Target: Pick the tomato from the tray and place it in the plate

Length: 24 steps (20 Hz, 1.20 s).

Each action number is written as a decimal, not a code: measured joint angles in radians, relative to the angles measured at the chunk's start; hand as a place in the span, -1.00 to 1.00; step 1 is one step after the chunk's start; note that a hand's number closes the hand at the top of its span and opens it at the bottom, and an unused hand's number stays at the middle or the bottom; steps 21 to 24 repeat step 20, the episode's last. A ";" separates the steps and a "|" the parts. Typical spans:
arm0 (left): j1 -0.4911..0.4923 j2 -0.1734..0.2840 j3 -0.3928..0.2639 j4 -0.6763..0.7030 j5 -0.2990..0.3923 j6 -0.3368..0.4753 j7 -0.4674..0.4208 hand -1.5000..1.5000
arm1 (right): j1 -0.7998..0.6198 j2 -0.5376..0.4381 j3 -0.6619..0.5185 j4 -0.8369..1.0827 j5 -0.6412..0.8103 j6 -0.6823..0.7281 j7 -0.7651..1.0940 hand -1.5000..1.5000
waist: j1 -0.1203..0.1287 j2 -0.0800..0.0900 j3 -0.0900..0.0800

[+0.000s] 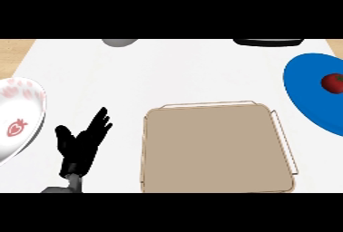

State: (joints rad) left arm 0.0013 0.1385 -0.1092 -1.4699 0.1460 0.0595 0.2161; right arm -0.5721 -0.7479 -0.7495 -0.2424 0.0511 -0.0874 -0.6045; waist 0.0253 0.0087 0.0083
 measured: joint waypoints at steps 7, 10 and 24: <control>0.024 -0.014 -0.006 -0.022 -0.024 0.018 0.002 0.00 | 0.102 -0.040 0.031 0.001 -0.012 0.200 -0.049 -1.00 | -0.013 -0.008 -0.003; 0.021 -0.013 0.007 -0.006 -0.018 0.007 -0.005 0.00 | 0.165 -0.037 0.055 -0.013 -0.004 0.229 -0.085 -1.00 | -0.018 -0.011 -0.003; 0.029 -0.024 0.027 -0.012 -0.031 0.001 -0.012 0.00 | 0.322 0.005 0.115 -0.144 -0.034 0.230 -0.097 -1.00 | -0.027 -0.015 -0.005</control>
